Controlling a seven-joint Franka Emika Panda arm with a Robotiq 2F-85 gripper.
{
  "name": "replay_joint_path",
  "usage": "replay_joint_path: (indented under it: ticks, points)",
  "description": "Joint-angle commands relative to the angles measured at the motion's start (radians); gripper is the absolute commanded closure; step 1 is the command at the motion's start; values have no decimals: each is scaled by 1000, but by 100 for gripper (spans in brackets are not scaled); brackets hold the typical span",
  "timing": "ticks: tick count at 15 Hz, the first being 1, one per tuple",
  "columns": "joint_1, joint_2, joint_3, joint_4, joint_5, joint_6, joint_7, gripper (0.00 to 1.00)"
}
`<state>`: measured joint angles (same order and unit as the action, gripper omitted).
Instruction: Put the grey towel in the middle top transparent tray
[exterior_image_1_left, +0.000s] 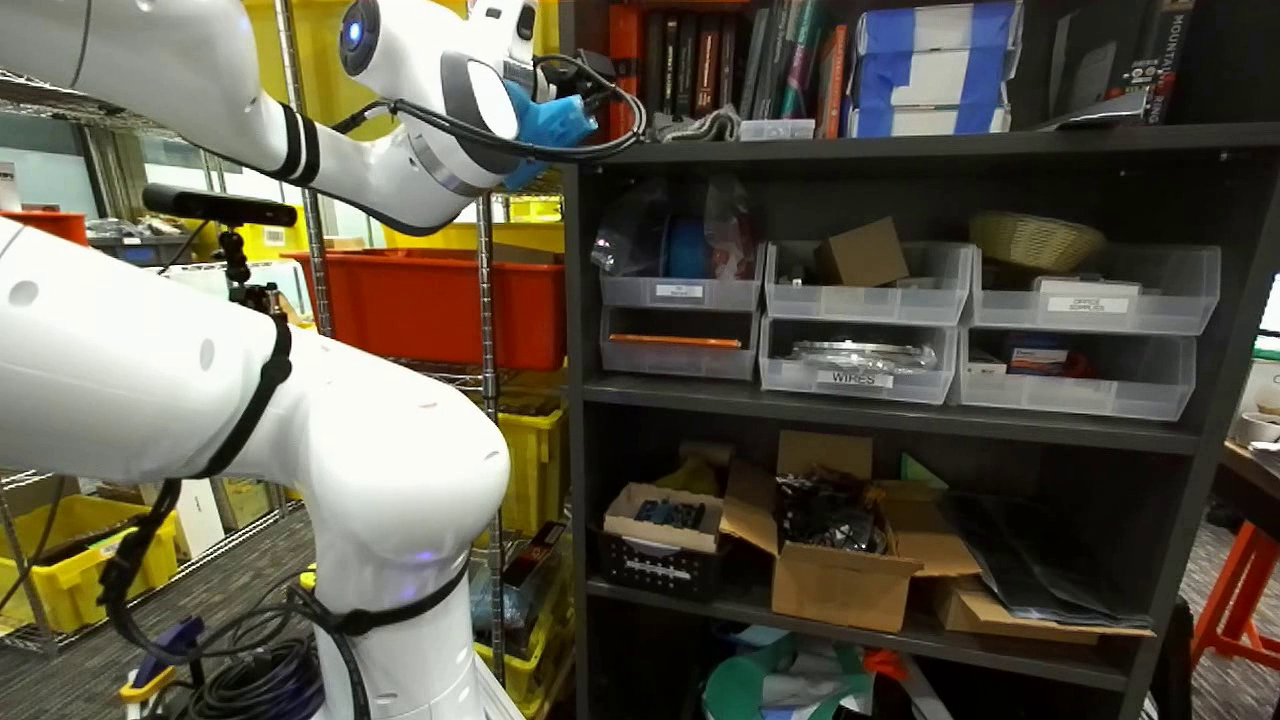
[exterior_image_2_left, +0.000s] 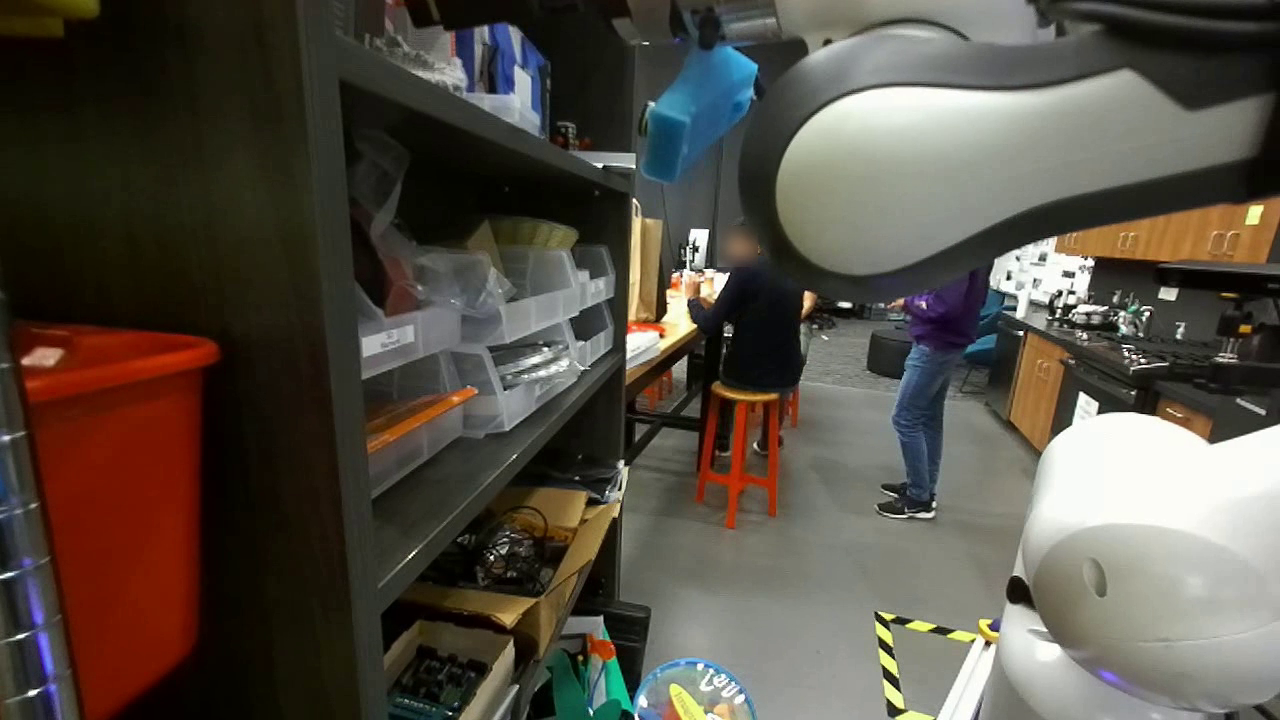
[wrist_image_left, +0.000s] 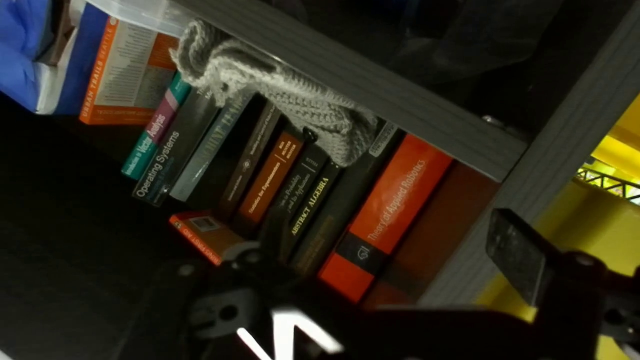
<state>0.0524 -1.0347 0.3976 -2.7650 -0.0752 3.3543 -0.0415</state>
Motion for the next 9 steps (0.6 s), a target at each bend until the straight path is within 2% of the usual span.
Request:
replay_joint_path:
  ticks: [1,3,7,9]
  points:
    - [-23,81,31,95,6,51,26,0]
    - [-16,125,39,150,18,64,49,0]
    - [-140,180,96,274,112,95,126,0]
    - [-192,155,86,283,185,82,169,0]
